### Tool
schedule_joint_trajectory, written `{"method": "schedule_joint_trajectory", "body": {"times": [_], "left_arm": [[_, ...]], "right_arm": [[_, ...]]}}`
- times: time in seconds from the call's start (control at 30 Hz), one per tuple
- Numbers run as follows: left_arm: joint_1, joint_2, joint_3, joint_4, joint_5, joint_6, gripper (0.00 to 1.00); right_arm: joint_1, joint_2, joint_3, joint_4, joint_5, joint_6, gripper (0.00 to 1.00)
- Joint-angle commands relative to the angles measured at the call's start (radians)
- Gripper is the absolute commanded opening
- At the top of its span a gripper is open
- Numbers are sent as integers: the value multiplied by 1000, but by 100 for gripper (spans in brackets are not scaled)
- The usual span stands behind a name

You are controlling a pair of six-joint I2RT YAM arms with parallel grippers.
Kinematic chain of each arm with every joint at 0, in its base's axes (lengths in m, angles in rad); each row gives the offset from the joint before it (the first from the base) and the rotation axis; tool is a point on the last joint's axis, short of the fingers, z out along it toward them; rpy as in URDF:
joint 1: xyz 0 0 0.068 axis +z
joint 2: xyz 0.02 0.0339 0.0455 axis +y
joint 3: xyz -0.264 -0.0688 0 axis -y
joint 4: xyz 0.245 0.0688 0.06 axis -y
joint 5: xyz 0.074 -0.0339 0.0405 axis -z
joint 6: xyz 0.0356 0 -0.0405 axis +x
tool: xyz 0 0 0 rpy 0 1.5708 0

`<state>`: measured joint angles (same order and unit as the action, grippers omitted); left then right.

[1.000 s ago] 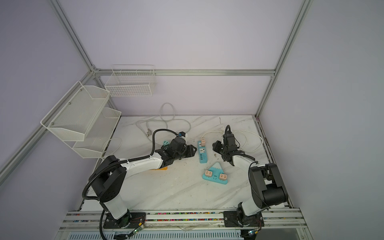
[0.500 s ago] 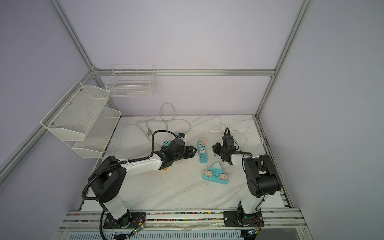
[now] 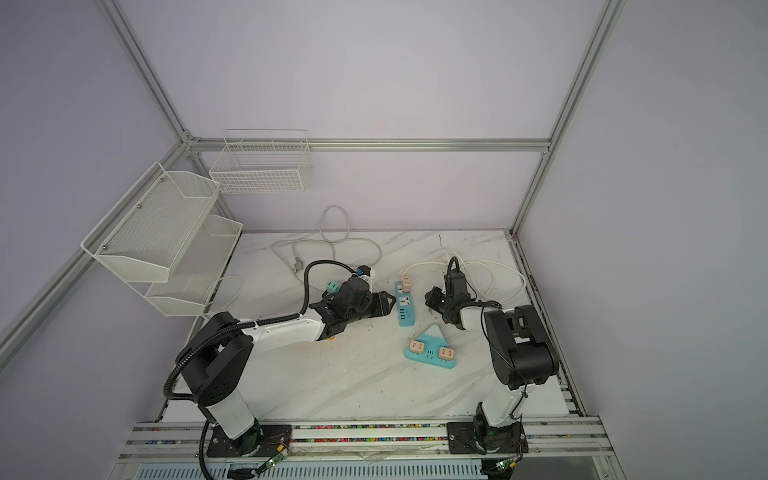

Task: Pull the plug off the socket
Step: 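Lower the green adapter onto the table beside the strip and open the right gripper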

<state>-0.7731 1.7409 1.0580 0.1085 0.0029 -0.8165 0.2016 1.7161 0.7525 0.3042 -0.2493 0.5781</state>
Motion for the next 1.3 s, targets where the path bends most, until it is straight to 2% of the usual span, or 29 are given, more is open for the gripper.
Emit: {"method": "schedule_joint_trajectory", "body": {"times": [0.0, 0.2, 0.47, 0.7, 1.07, 1.27], "left_arm": [[-2, -50, -38, 31, -1, 29, 58], [0, -47, -23, 10, -9, 44, 66], [4, -51, -15, 2, -3, 45, 70], [4, -37, 7, -16, 12, 48, 75], [15, -45, 14, -17, 12, 51, 89], [32, -30, 20, -11, 29, 48, 93]], "right_arm": [[-4, 21, -3, 21, 18, 3, 30], [-4, 36, 4, 5, 36, 19, 34], [-4, 17, 11, -38, 70, 15, 40], [-4, 13, 31, -82, 85, 19, 49], [-4, -81, 81, -214, 154, -24, 71], [-2, -144, 116, -277, 151, -62, 72]]}}
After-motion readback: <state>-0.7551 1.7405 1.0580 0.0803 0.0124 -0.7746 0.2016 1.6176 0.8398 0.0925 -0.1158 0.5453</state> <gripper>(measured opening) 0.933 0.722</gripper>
